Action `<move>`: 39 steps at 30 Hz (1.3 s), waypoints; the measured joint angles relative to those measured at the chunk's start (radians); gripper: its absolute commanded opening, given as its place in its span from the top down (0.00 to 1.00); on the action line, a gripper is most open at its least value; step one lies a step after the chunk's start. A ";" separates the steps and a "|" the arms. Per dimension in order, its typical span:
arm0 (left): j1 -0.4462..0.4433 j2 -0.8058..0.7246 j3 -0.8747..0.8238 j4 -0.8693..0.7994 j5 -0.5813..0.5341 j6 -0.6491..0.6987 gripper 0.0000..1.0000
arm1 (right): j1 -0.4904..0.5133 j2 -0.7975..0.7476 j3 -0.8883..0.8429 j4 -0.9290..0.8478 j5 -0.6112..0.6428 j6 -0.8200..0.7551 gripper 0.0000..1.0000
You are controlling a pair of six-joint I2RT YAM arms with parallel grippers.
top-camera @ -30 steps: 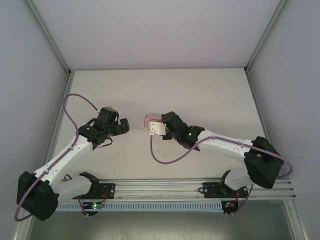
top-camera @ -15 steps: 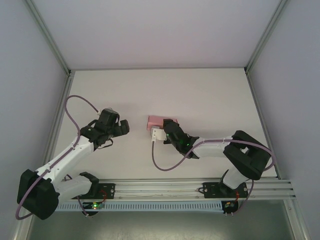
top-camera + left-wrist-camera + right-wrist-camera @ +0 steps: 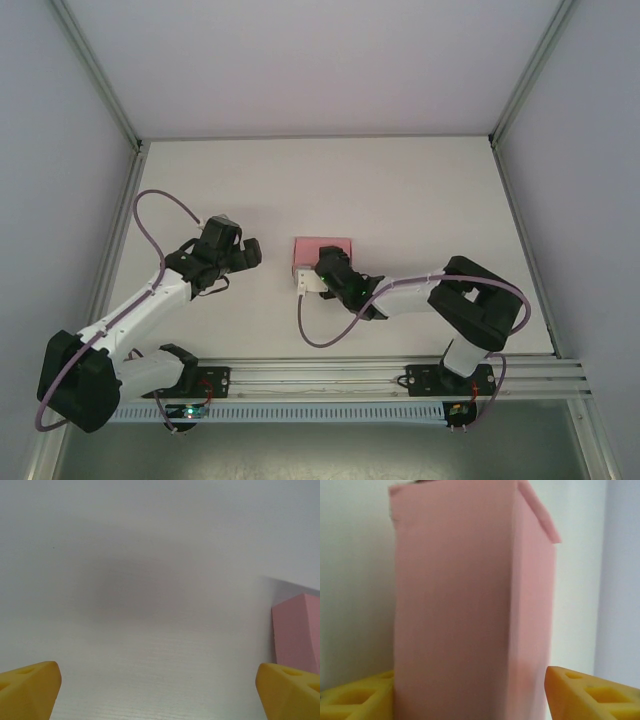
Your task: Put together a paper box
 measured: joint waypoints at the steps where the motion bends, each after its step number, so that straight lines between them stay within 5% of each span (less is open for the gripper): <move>1: 0.000 0.002 0.000 0.000 0.000 0.000 0.00 | 0.005 0.000 0.001 -0.008 0.004 0.003 0.24; 5: 0.000 0.006 0.000 0.000 0.000 0.000 0.00 | 0.009 -0.013 0.023 -0.051 0.002 0.031 0.03; 12: 0.000 0.006 0.000 0.002 0.004 0.001 0.00 | 0.016 -0.125 0.051 -0.268 -0.131 0.100 0.02; 22: 0.000 0.008 0.000 0.027 -0.023 0.016 0.00 | -0.012 -0.529 0.052 -0.375 -0.270 0.296 0.02; 31: 0.006 0.008 -0.020 0.129 -0.174 0.093 0.00 | -0.384 -0.824 -0.068 -0.261 -0.132 0.793 0.02; 39: 0.032 -0.002 -0.106 0.320 -0.317 0.208 0.00 | -0.683 -0.821 -0.278 -0.159 -0.079 0.883 0.02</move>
